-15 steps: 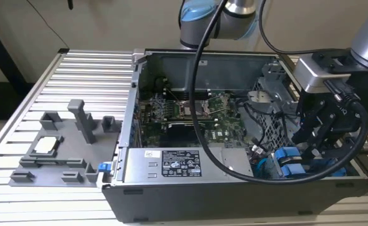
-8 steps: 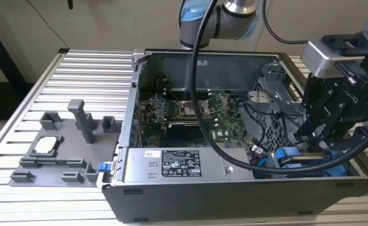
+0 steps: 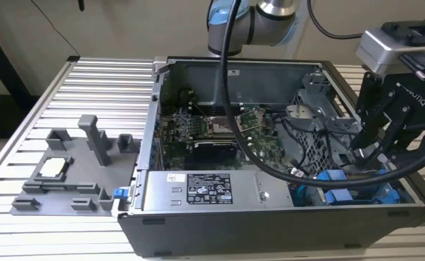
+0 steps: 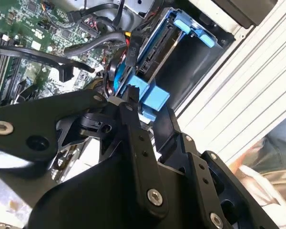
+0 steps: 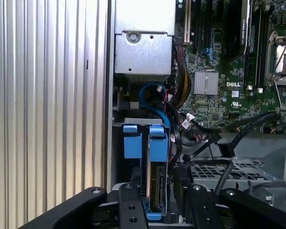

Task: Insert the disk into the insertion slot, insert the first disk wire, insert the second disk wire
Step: 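Insert the first disk wire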

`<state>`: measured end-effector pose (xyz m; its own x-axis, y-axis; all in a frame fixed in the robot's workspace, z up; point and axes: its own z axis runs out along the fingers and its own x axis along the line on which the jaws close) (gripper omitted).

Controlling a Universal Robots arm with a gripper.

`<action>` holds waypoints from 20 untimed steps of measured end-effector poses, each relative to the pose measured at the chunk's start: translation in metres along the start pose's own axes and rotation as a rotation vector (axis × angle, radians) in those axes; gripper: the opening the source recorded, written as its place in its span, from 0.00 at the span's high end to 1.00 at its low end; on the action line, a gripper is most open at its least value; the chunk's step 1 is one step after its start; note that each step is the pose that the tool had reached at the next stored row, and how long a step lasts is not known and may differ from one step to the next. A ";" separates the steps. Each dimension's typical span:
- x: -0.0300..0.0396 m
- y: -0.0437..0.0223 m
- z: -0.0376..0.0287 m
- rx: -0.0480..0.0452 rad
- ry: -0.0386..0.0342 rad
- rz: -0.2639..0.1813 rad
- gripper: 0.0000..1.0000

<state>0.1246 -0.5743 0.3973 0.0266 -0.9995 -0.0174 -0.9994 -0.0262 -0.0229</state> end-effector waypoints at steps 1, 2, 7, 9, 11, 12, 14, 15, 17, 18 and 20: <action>0.0000 0.0003 0.0000 0.0182 -0.0014 0.000 0.59; 0.0000 0.0005 -0.0001 0.0349 -0.0031 -0.001 0.59; -0.0001 0.0006 -0.0001 0.1004 -0.0322 -0.018 0.59; -0.0001 0.0006 -0.0003 0.0995 -0.0356 -0.052 0.59; 0.0000 0.0006 -0.0006 0.0989 -0.0404 -0.076 0.59; -0.0005 0.0007 -0.0005 0.1002 -0.0410 -0.081 0.59; -0.0023 0.0006 -0.0005 0.1007 -0.0410 -0.081 0.59; -0.0048 0.0005 -0.0004 0.1007 -0.0411 -0.081 0.59; -0.0063 0.0006 -0.0005 0.1050 -0.0475 -0.082 0.59; -0.0067 0.0006 -0.0004 0.1080 -0.0531 -0.083 0.59; -0.0079 0.0007 -0.0001 0.1242 -0.0582 -0.087 0.59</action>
<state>0.1236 -0.5664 0.3975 0.1178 -0.9907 -0.0678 -0.9829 -0.1066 -0.1502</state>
